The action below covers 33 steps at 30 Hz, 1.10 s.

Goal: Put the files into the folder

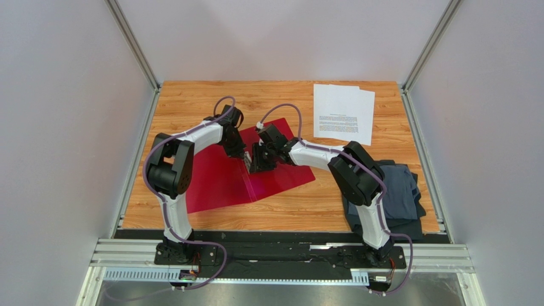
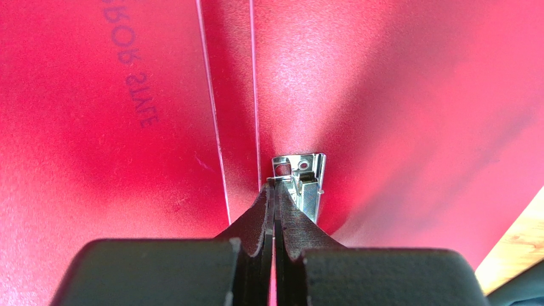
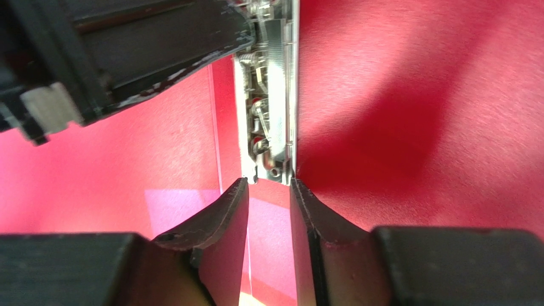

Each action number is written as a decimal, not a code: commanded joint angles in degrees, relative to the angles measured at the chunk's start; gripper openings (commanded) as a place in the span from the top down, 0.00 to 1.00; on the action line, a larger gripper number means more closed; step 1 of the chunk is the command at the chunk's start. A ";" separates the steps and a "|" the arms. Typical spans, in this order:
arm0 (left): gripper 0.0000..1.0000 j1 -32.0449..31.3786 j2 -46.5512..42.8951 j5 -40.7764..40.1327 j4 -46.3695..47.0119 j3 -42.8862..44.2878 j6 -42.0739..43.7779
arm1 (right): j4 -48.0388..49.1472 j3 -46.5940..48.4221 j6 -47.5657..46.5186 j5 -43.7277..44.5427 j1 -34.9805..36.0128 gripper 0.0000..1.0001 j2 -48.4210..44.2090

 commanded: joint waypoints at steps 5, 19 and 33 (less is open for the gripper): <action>1.00 -1.06 3.10 -1.30 -4.42 -2.74 1.57 | 3.59 1.25 0.42 -4.30 -0.10 0.76 0.33; 1.00 -1.41 2.49 -1.12 -4.42 -3.53 0.87 | 4.82 1.95 -0.29 -4.56 -0.01 0.81 3.23; 1.00 -1.50 2.58 -1.21 -4.33 -3.62 1.66 | 5.87 1.78 1.29 -8.16 -2.03 0.92 2.09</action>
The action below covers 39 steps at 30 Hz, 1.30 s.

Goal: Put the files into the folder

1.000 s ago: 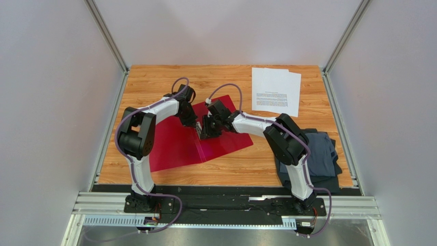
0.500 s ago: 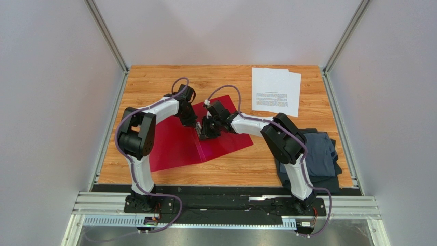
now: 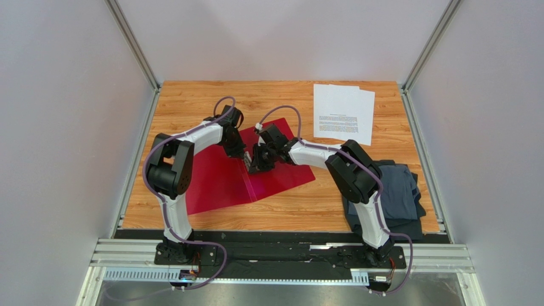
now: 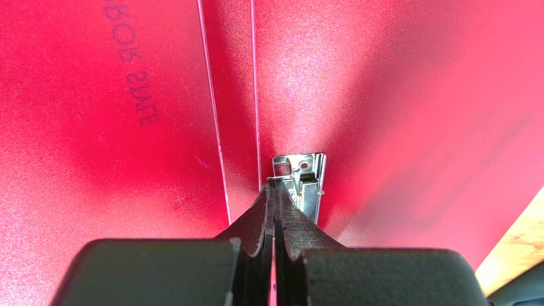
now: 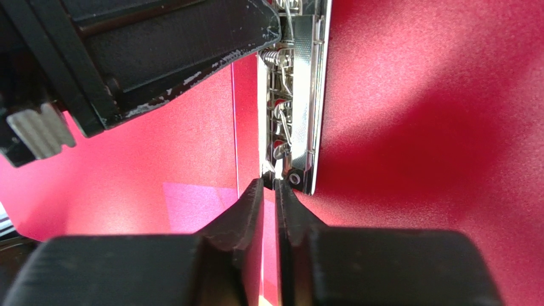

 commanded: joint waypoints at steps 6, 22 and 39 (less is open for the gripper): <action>1.00 -1.39 2.99 -1.02 -4.75 -3.20 1.94 | 2.29 1.60 0.22 -0.82 -0.99 1.00 -0.07; 1.00 -1.92 3.52 -1.10 -5.10 -3.03 1.77 | -18.16 9.59 -1.19 25.14 3.40 1.00 8.80; 1.00 -1.92 4.31 -2.95 -4.66 -2.94 3.70 | -33.22 19.08 -3.11 41.28 6.49 1.00 8.28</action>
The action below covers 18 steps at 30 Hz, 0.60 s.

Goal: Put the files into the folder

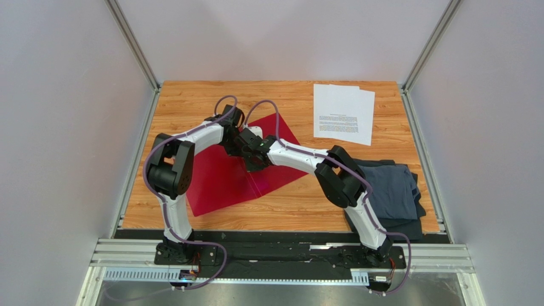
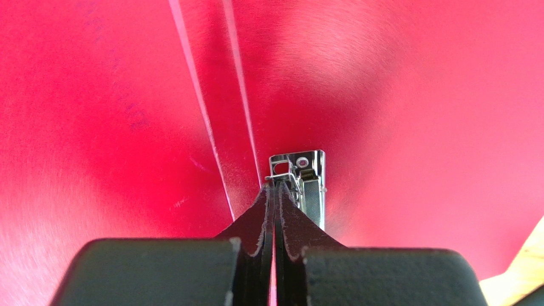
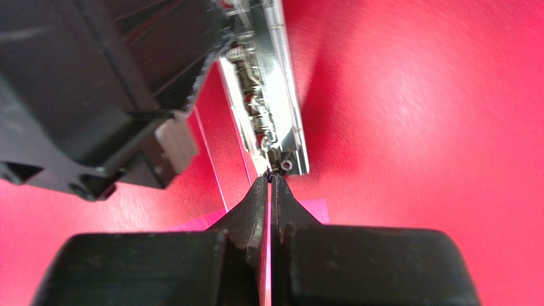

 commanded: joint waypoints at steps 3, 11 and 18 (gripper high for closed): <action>1.00 -1.50 4.29 -0.37 -5.69 -3.11 2.35 | -11.55 7.25 -5.81 14.08 -2.17 1.00 4.17; 1.00 -1.50 3.76 -0.02 -5.60 -3.55 2.52 | -2.18 2.91 -8.02 3.55 -2.87 1.00 -0.20; 1.00 -1.50 3.50 1.04 -5.60 -3.64 2.00 | 19.64 -13.38 -1.86 -22.29 -8.59 0.64 -12.26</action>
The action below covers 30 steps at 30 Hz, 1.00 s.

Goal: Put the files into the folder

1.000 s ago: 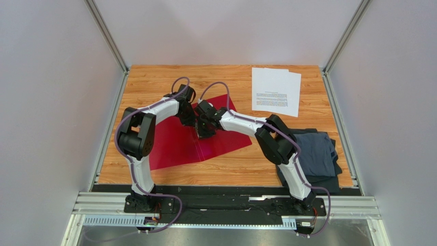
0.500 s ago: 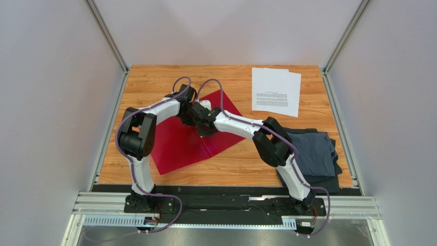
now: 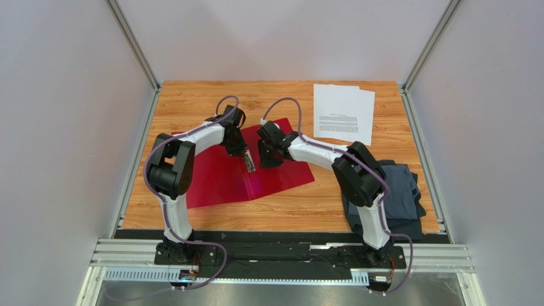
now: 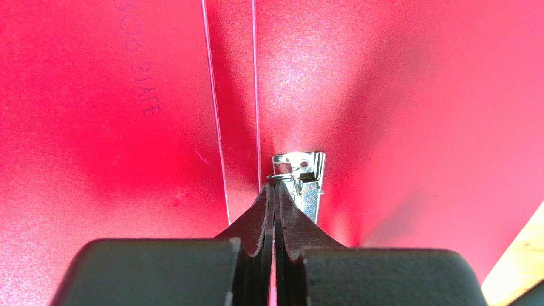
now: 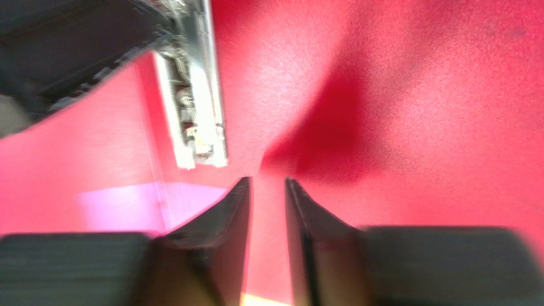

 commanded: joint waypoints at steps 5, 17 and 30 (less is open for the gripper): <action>1.00 -0.96 1.94 1.41 -6.67 -3.93 -0.09 | 17.52 -2.49 4.30 -23.13 -2.12 0.60 -1.36; 1.00 -0.96 0.27 2.73 -7.29 -5.51 -2.64 | 15.87 -4.69 1.06 -18.75 -1.07 0.62 -0.04; 1.00 -0.96 -0.96 1.85 -7.82 -6.21 -3.34 | 18.31 -8.38 2.37 -20.06 -0.62 0.84 0.13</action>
